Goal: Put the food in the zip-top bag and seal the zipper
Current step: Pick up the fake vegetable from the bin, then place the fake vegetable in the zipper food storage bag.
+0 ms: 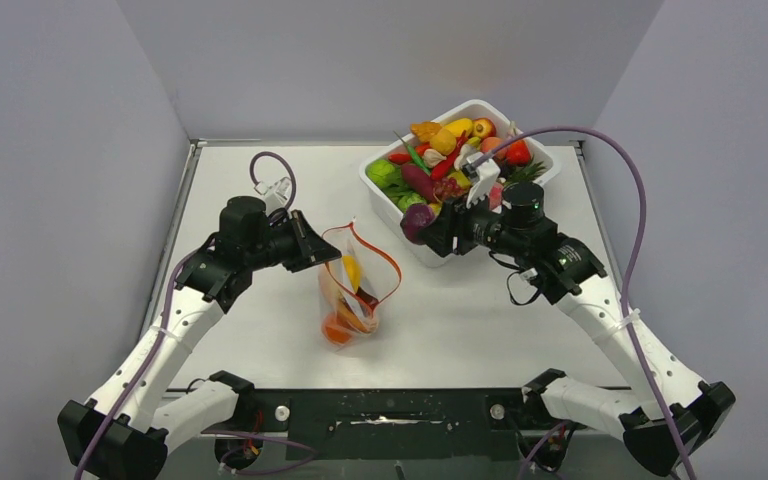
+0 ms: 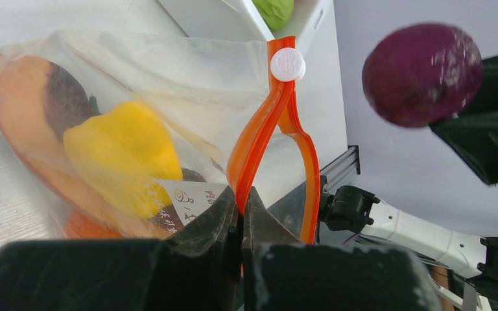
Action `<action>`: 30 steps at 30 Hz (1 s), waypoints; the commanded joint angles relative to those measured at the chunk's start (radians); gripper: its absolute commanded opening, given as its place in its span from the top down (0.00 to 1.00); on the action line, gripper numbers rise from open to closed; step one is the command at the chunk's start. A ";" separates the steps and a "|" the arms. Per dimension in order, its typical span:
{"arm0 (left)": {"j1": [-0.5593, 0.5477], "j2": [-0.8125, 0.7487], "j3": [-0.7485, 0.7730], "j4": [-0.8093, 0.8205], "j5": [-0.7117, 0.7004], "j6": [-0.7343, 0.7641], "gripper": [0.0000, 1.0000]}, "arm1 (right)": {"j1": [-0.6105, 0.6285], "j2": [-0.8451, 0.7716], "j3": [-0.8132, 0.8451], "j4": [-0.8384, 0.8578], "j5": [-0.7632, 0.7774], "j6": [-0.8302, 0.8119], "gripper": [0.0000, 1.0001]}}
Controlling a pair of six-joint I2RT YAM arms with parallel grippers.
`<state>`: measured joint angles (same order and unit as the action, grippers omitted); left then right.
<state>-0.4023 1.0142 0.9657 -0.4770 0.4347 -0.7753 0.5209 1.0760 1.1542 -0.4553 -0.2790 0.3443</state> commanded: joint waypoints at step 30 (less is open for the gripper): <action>0.000 -0.016 0.042 0.114 0.030 -0.071 1.00 | 0.289 0.192 0.093 -0.050 -0.040 0.121 0.35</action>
<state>-0.4023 1.0142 0.9657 -0.4656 0.4343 -0.8349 0.8013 1.2690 1.1786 -0.4976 -0.3321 0.4755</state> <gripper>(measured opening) 0.009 0.601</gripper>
